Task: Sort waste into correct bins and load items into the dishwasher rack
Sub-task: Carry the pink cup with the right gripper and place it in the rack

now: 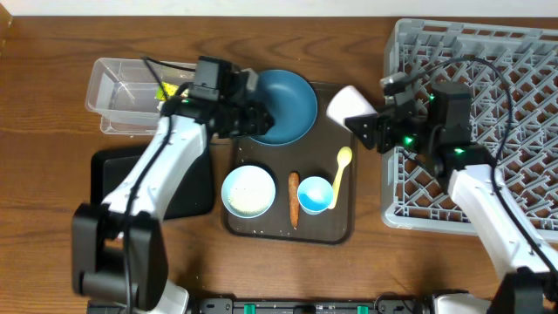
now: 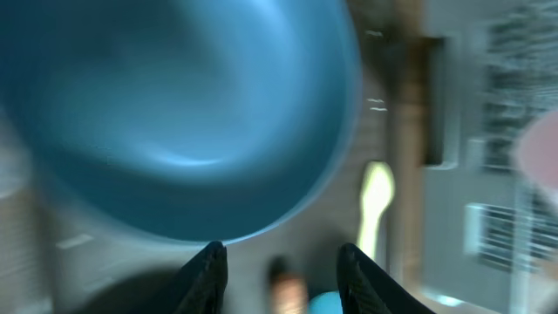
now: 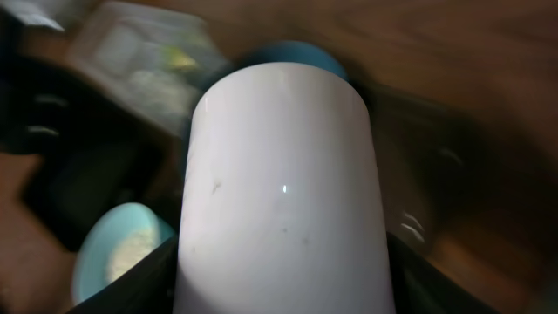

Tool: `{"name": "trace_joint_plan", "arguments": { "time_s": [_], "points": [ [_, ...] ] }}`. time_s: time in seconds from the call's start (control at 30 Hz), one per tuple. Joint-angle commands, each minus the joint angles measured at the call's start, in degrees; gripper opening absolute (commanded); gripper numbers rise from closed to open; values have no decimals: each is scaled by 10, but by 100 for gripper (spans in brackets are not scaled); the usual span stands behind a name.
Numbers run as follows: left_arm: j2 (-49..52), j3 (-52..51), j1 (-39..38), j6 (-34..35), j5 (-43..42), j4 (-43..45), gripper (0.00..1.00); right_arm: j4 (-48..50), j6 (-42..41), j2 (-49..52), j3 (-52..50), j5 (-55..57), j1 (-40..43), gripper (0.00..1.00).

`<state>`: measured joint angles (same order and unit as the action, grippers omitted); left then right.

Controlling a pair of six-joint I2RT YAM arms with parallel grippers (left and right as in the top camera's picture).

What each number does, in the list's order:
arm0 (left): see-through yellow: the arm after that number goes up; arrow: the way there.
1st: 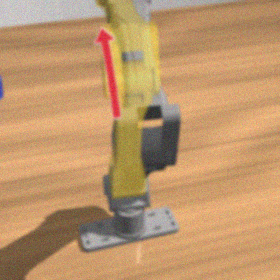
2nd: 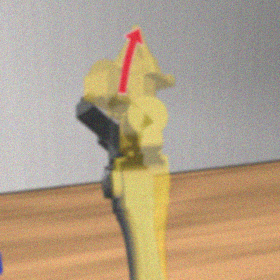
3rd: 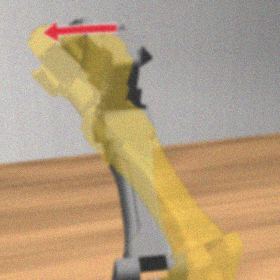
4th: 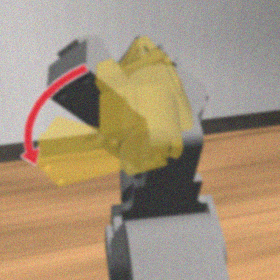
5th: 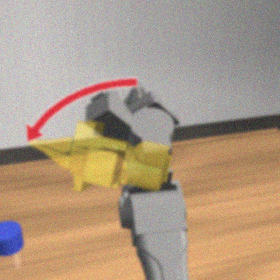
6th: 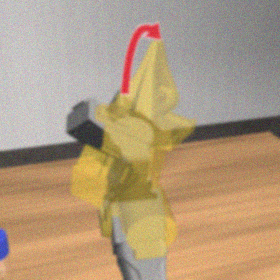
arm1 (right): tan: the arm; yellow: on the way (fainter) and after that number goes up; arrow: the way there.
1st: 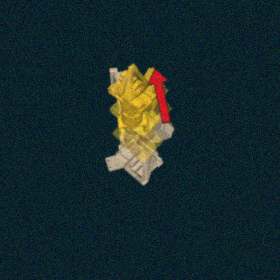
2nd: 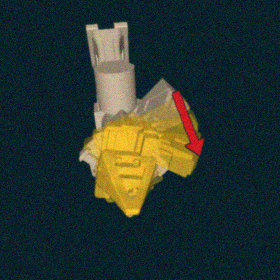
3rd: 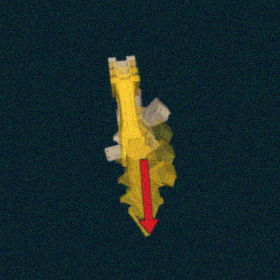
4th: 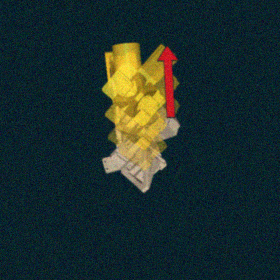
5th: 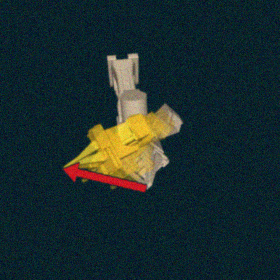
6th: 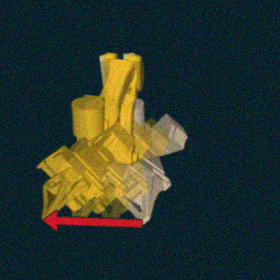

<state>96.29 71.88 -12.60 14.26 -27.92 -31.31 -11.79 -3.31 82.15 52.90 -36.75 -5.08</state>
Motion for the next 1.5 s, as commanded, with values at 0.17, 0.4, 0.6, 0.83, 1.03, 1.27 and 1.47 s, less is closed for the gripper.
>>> {"name": "trace_joint_plan", "arguments": {
  "time_s": [0.17,0.4,0.6,0.83,1.03,1.27,1.47],
  "points": [
    [-115,3,8,-49,227,-72,47,-236,-1,-77,148,257,71,4],
    [-132,3,7,-48,237,-79,47,-398,-25,-71,245,323,177,1],
    [-132,3,7,-48,237,-79,48,-489,-49,-42,312,355,294,1],
    [-132,3,7,-48,237,-79,48,-631,-48,88,459,369,423,1],
    [-132,3,7,-48,237,-83,48,-657,-49,191,531,398,478,1],
    [-132,3,7,-48,237,-85,48,-638,-51,263,531,397,506,2],
    [-132,3,7,-48,237,-86,48,-639,-51,307,531,398,509,1]
  ]
}}
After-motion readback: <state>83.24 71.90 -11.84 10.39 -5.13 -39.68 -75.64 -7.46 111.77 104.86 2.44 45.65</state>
